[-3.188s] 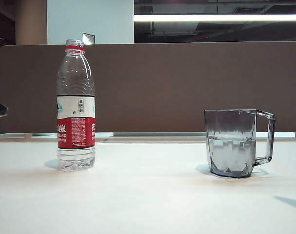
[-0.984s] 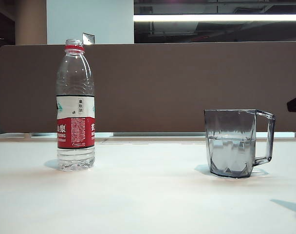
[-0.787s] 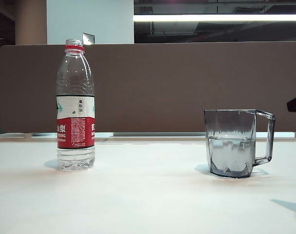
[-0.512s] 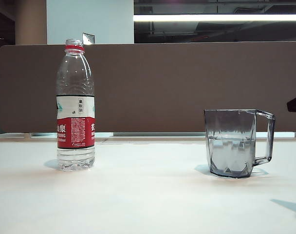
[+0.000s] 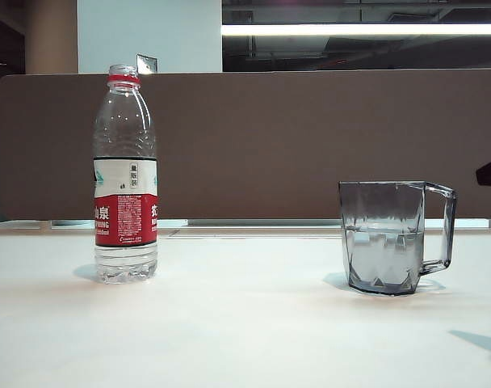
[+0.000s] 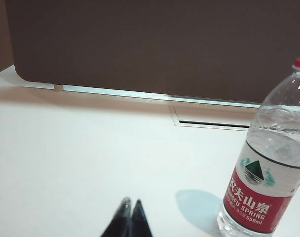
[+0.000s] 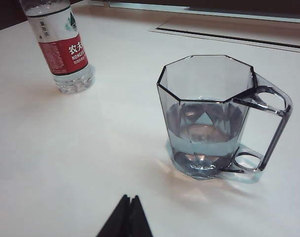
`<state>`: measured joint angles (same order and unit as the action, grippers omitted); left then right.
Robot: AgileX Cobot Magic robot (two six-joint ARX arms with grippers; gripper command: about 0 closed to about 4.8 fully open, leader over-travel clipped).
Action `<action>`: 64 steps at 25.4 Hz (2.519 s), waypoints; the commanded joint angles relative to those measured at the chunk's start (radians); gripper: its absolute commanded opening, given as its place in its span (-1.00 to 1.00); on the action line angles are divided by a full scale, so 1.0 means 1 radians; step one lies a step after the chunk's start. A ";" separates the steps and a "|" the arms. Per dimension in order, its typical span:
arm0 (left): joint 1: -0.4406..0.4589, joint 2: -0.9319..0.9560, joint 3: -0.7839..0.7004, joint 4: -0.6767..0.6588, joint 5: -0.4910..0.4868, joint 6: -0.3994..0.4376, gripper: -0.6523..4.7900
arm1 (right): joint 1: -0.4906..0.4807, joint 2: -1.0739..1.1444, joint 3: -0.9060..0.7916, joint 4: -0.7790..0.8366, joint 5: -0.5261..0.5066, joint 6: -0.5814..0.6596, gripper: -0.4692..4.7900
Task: Pick up the mineral water bottle with the left hand on the table and pour water into the mug until it's half full.
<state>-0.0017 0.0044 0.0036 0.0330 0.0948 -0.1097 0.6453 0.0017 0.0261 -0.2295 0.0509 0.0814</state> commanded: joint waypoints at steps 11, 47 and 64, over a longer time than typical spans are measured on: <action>0.001 0.000 0.005 0.013 0.003 -0.003 -0.78 | -0.045 -0.002 -0.015 0.107 0.067 -0.005 -0.81; 0.001 0.000 0.005 0.013 0.003 -0.003 -0.78 | -0.662 -0.002 -0.016 0.196 0.003 -0.033 -0.81; 0.001 0.000 0.005 0.013 0.003 -0.003 -0.78 | -0.661 -0.002 -0.015 0.090 0.002 -0.033 -0.81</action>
<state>-0.0017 0.0048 0.0036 0.0330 0.0948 -0.1097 -0.0166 0.0013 0.0093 -0.1562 0.0498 0.0517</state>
